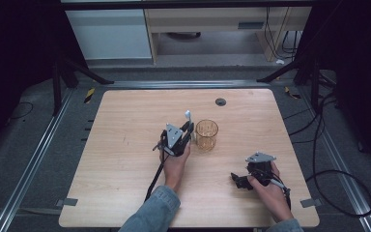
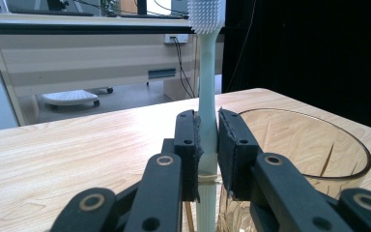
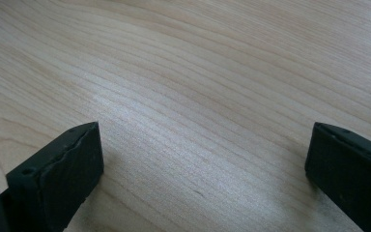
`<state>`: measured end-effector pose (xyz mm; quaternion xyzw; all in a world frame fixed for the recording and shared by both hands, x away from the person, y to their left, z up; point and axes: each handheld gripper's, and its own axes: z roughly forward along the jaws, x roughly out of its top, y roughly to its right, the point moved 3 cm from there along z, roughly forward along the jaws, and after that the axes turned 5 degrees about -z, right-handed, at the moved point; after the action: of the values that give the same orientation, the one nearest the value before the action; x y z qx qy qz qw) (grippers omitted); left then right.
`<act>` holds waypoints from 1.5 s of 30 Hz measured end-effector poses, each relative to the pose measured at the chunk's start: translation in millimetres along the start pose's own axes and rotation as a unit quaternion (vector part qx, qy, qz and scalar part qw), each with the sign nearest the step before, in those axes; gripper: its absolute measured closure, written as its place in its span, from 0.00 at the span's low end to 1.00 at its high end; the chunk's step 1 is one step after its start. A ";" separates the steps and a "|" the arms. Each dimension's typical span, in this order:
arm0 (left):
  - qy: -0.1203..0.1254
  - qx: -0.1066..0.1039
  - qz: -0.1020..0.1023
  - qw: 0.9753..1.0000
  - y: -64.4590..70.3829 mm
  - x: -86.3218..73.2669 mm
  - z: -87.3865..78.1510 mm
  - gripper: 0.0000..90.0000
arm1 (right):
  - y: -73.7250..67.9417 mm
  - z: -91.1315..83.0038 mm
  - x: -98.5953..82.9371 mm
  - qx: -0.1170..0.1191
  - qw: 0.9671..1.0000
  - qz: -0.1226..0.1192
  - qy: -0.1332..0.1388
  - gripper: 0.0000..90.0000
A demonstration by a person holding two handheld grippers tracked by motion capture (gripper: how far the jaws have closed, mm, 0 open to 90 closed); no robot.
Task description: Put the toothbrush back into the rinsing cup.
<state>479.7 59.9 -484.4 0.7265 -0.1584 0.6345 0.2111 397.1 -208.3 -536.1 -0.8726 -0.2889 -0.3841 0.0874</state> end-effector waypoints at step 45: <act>-0.080 -0.048 0.056 0.994 -8.3 20.0 -25.2 0.48 | 0.0 0.0 0.0 0.000 1.000 0.000 0.000 0.00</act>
<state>465.2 80.5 -462.8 0.7537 -0.2452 0.5770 0.1970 397.1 -208.3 -536.0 -0.8726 -0.2892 -0.3839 0.0872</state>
